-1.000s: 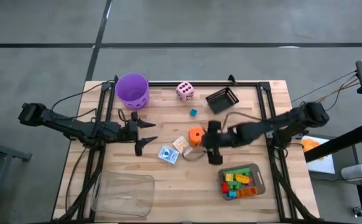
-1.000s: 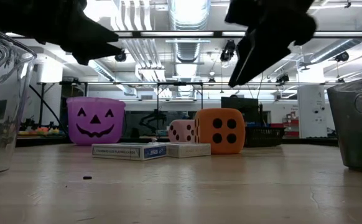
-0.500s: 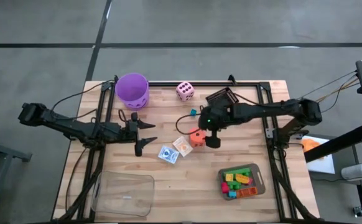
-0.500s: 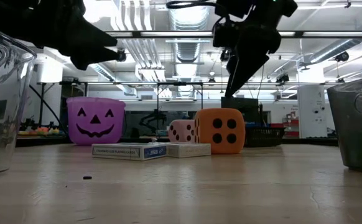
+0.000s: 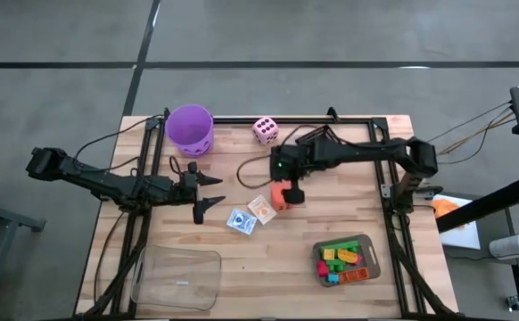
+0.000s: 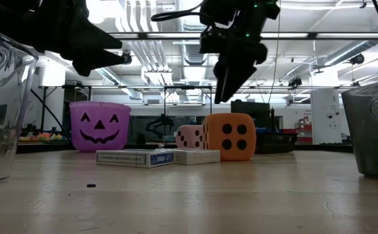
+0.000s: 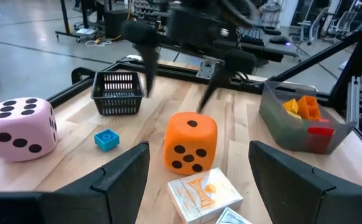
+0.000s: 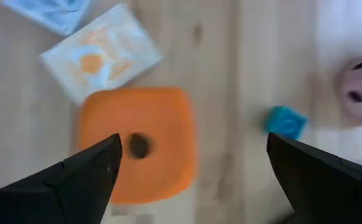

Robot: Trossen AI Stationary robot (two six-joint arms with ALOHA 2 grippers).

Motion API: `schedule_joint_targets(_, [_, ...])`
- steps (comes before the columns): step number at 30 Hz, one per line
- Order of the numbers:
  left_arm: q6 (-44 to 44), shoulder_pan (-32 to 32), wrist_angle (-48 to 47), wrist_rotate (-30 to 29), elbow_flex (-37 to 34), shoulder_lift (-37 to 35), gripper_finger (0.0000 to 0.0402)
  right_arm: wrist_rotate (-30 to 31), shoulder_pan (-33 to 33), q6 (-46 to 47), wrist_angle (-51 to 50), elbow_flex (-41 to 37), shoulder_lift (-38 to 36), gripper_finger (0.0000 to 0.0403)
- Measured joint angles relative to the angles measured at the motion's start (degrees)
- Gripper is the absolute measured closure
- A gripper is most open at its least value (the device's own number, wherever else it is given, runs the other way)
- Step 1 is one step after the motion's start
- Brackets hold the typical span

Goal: Pick & Place Toys
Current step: Put the blue game piece into the black bin

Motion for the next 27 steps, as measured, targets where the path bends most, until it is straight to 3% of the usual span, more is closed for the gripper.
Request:
schedule_joint_targets(5, [-0.5,0.0,0.0,0.0,0.0,0.0,0.0122,-1.2,-6.2,-3.2,0.2,4.2,2.0,0.0009])
schedule_joint_targets(12, [-0.5,0.0,0.0,0.0,0.0,0.0,0.0122,-7.6,-14.5,-3.6,0.7,6.1,8.6,0.0009])
schedule_joint_targets(27, [-0.5,0.0,-0.6,-0.6,0.0,0.0,0.0122,-8.5,-16.3,-3.9,0.0,9.3,18.6,0.001])
